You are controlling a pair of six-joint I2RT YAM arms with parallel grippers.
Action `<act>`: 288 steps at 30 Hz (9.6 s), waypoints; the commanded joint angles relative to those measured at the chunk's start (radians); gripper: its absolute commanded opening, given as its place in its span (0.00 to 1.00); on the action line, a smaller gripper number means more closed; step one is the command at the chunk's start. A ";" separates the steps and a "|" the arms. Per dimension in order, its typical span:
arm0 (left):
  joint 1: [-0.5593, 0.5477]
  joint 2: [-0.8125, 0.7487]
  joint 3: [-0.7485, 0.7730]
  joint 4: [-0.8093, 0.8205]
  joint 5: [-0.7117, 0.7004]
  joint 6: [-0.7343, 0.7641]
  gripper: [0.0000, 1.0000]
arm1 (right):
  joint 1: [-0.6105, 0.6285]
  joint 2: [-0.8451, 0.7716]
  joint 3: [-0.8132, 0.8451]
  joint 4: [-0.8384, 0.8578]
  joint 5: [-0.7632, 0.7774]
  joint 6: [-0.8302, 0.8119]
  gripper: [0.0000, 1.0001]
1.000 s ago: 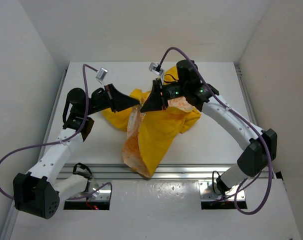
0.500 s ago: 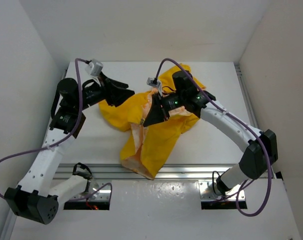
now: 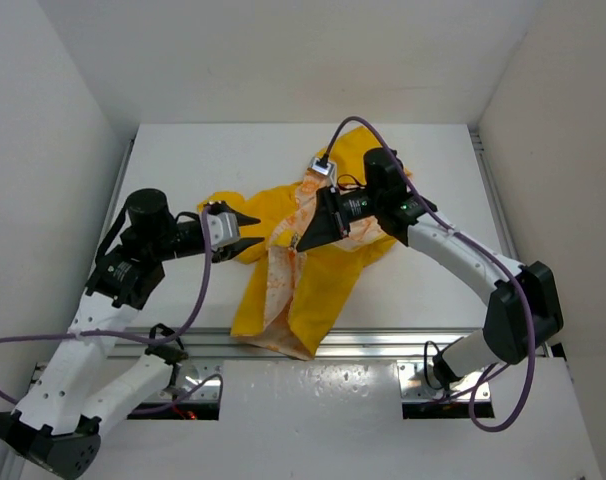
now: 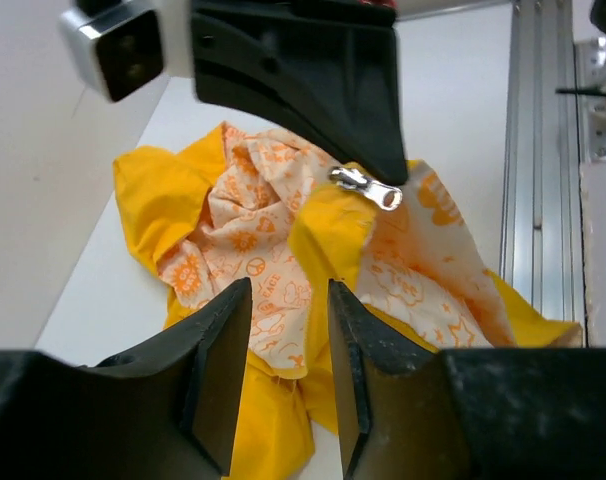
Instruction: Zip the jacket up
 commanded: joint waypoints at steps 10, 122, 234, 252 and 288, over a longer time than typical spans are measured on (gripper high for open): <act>-0.287 -0.005 0.042 -0.076 -0.116 0.404 0.38 | 0.000 -0.005 -0.018 0.151 -0.016 0.157 0.00; -0.347 0.279 0.238 -0.211 -0.019 0.029 0.48 | 0.078 -0.047 0.284 -0.902 0.165 -0.999 0.00; -0.410 0.211 -0.109 0.547 -0.852 -0.544 0.00 | -0.106 -0.313 -0.260 0.136 0.290 0.193 0.43; -0.339 0.239 -0.053 0.549 -0.950 -0.741 0.00 | -0.060 -0.077 -0.083 0.368 0.381 0.740 0.48; -0.321 0.212 -0.093 0.578 -0.892 -0.816 0.00 | -0.129 0.052 -0.026 0.244 0.444 0.794 0.31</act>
